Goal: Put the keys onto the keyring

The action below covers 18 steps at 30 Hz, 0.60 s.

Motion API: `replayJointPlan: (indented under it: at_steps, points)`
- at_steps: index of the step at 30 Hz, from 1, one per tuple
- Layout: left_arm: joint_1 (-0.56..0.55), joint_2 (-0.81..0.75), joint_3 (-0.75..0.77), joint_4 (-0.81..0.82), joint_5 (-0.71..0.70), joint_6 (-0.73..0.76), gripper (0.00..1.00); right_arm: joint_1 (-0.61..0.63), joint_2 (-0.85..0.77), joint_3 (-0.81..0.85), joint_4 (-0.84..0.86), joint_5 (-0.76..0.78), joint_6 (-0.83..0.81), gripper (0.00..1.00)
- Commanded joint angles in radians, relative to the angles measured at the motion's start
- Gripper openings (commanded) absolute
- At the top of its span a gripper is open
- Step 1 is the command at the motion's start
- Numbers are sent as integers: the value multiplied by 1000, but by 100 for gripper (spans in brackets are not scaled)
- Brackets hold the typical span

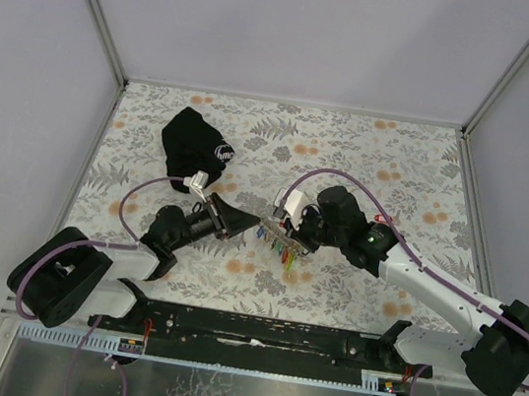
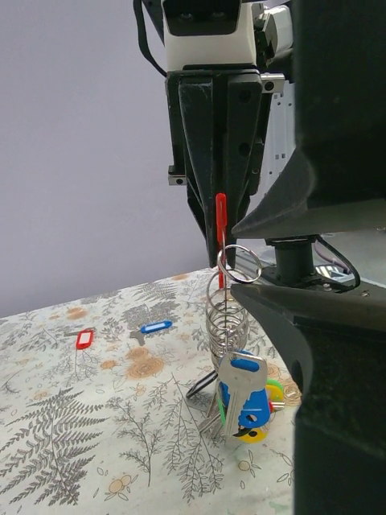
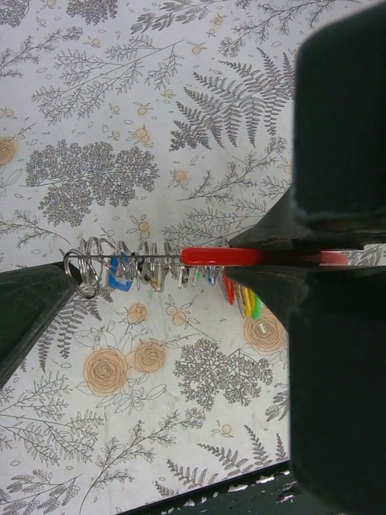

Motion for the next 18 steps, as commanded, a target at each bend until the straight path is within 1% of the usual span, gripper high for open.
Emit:
replayJointPlan:
  at_steps: [1,11,14,18]
  points:
    - [-8,-49,9,-8,-11,41,27,8,-21,8,55,-13,9,0]
    - [-9,-27,15,13,-10,38,21,8,-21,8,56,-15,10,0]
    - [-8,-24,17,12,-8,38,14,8,-18,11,56,-15,9,0]
    - [-8,-30,22,-20,-14,46,11,8,-16,10,55,-15,8,0]
